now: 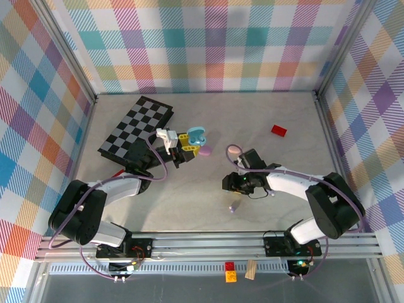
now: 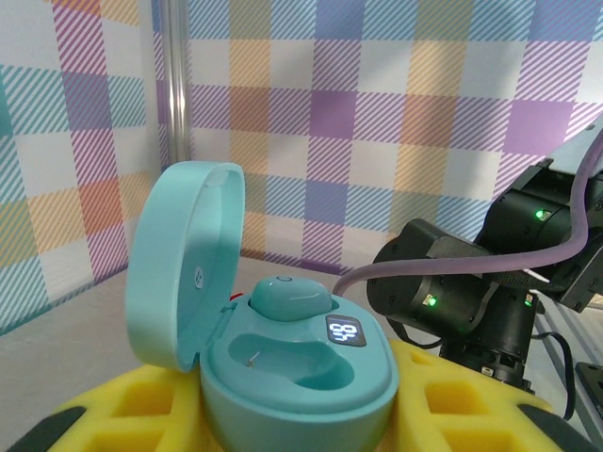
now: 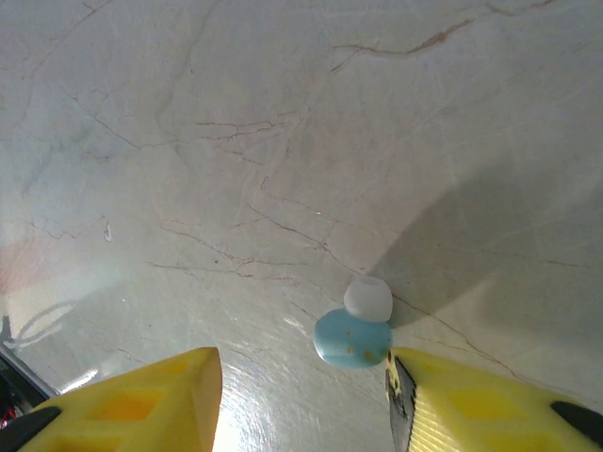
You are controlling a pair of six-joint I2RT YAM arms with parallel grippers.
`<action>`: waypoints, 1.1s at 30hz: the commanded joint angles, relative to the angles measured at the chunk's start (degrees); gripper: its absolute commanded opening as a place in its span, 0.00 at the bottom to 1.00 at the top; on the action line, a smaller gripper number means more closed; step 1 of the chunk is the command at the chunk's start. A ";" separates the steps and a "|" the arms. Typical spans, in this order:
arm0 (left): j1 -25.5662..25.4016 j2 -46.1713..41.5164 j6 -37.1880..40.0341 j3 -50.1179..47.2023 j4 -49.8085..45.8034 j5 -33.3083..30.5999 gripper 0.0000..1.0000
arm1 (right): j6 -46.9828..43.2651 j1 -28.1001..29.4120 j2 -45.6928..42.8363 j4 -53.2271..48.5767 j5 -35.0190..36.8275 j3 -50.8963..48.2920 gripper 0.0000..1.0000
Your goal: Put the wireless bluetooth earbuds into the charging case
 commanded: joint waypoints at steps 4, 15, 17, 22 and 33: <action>0.23 -0.89 1.29 -0.50 0.74 0.58 0.34 | -1.07 1.96 1.02 0.80 -0.60 1.67 0.49; 0.92 -1.25 0.00 -0.59 0.49 -0.53 0.34 | -2.96 6.44 2.78 -2.05 0.58 5.77 0.49; 1.84 -0.56 -0.97 -1.04 2.19 -1.43 0.34 | -3.96 6.97 1.19 -5.13 3.37 6.56 0.49; 5.86 0.35 -3.47 -2.23 6.27 -4.59 0.34 | -4.89 11.81 0.53 -14.86 16.28 11.25 0.48; 15.25 -2.03 -4.80 -4.10 7.59 -7.30 0.34 | -6.32 26.20 17.71 -35.37 49.52 28.60 0.46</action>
